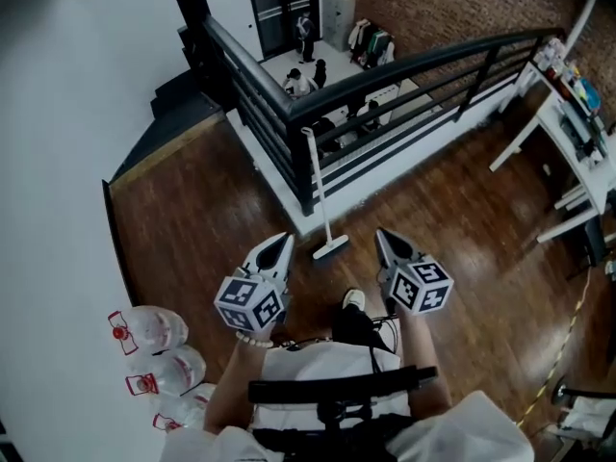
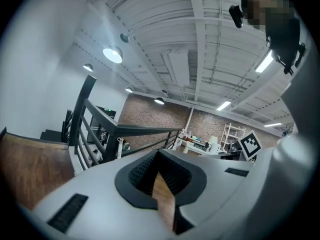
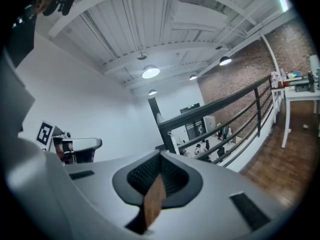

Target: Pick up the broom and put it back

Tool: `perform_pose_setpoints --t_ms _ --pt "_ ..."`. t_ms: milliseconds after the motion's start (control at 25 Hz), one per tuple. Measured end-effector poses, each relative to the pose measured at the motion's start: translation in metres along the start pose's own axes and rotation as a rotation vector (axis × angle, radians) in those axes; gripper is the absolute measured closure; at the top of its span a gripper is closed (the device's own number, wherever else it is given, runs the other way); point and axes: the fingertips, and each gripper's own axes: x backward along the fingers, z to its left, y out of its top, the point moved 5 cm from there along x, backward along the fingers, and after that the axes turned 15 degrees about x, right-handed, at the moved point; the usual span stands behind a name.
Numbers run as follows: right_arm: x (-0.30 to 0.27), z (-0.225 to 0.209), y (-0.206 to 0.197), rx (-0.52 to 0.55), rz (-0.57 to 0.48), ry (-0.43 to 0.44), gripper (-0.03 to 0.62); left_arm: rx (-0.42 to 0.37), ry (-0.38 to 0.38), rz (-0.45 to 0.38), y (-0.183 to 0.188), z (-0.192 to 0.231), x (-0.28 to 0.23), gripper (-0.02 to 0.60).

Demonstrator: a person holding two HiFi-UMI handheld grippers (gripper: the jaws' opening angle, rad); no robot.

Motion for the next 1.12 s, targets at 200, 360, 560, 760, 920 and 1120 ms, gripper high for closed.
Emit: perform_pose_setpoints --t_ms 200,360,560,760,920,1120 --pt "-0.030 -0.064 0.023 0.011 0.001 0.050 0.588 -0.005 0.042 -0.010 0.014 -0.012 -0.065 0.584" --pt "-0.054 -0.097 0.030 0.030 0.018 0.102 0.588 0.004 0.092 -0.037 0.026 -0.008 -0.101 0.584" --pt "-0.088 -0.114 0.038 0.074 0.012 0.158 0.566 0.016 0.159 -0.057 0.038 0.011 -0.131 0.584" --pt "-0.139 -0.110 0.041 0.088 0.039 0.183 0.560 0.035 0.170 -0.038 0.047 0.044 -0.147 0.584" --pt "-0.189 -0.103 0.038 0.086 0.063 0.158 0.542 0.029 0.160 -0.002 0.059 0.072 -0.157 0.584" --pt "-0.253 -0.092 0.027 0.097 0.131 0.120 0.413 0.023 0.153 0.041 0.074 0.101 -0.161 0.584"
